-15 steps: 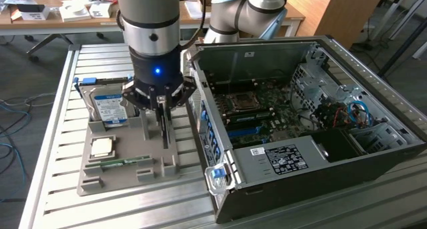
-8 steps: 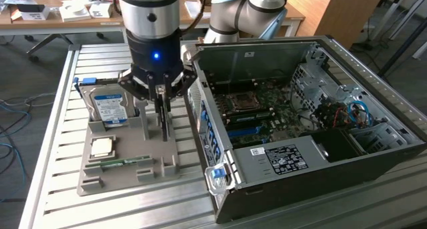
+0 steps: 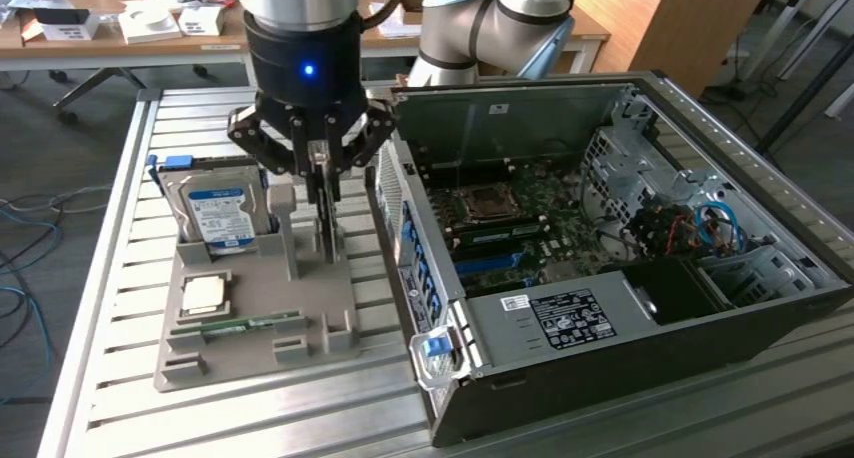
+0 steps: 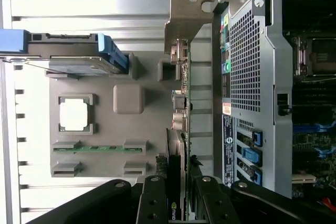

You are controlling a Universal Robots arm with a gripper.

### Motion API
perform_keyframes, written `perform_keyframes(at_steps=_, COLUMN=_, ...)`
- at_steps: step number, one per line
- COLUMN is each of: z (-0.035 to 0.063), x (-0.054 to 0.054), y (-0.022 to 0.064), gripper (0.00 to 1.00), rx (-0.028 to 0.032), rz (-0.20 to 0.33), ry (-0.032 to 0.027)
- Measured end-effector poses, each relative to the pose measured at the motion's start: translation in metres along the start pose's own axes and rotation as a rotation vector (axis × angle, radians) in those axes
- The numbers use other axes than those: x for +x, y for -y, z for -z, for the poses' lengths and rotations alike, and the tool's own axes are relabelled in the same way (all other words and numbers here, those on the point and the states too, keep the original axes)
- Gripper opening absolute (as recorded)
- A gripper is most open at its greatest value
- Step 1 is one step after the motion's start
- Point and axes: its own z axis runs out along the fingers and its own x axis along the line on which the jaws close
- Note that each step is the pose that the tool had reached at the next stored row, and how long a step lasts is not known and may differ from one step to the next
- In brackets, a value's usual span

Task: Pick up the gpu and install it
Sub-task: 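Pick up the gpu and move the gpu toward the slot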

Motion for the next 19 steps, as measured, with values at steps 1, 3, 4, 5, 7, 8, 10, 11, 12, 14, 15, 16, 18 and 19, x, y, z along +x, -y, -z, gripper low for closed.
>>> perform_keyframes(at_steps=1, z=0.0033, x=0.0, y=-0.0001, gripper=0.26, rx=0.0, rz=0.0, ry=0.0)
perform_keyframes(at_steps=3, z=0.0099, x=0.0, y=-0.0005, gripper=0.26, rx=0.0, rz=0.0, ry=0.0)
perform_keyframes(at_steps=4, z=0.0132, x=0.0, y=-0.0006, gripper=0.26, rx=0.0, rz=0.0, ry=0.0)
perform_keyframes(at_steps=5, z=0.0166, x=0.0, y=-0.0008, gripper=0.26, rx=0.0, rz=0.0, ry=0.0)
perform_keyframes(at_steps=7, z=0.0236, x=-0.001, y=-0.0011, gripper=0.26, rx=0.0, rz=0.001, ry=0.0)
perform_keyframes(at_steps=8, z=0.0274, x=-0.001, y=-0.0012, gripper=0.26, rx=0.0, rz=0.001, ry=-0.0001)
perform_keyframes(at_steps=10, z=0.0338, x=-0.001, y=-0.0015, gripper=0.26, rx=0.0, rz=0.001, ry=-0.0001)
perform_keyframes(at_steps=11, z=0.0363, x=-0.001, y=-0.0016, gripper=0.26, rx=0.0, rz=0.001, ry=0.0)
perform_keyframes(at_steps=12, z=0.0388, x=-0.001, y=-0.0017, gripper=0.26, rx=0.0, rz=0.001, ry=0.0)
perform_keyframes(at_steps=14, z=0.0443, x=-0.001, y=-0.002, gripper=0.26, rx=-0.0001, rz=0.001, ry=-0.0001)
perform_keyframes(at_steps=15, z=0.0471, x=-0.001, y=-0.0021, gripper=0.26, rx=-0.0001, rz=0.002, ry=-0.0001)
perform_keyframes(at_steps=16, z=0.0499, x=-0.001, y=-0.0023, gripper=0.26, rx=-0.0001, rz=0.002, ry=-0.0001)
perform_keyframes(at_steps=18, z=0.0555, x=-0.001, y=-0.0025, gripper=0.26, rx=-0.0001, rz=0.002, ry=-0.0001)
perform_keyframes(at_steps=19, z=0.058, x=-0.001, y=-0.0026, gripper=0.26, rx=0.0, rz=0.002, ry=-0.0001)
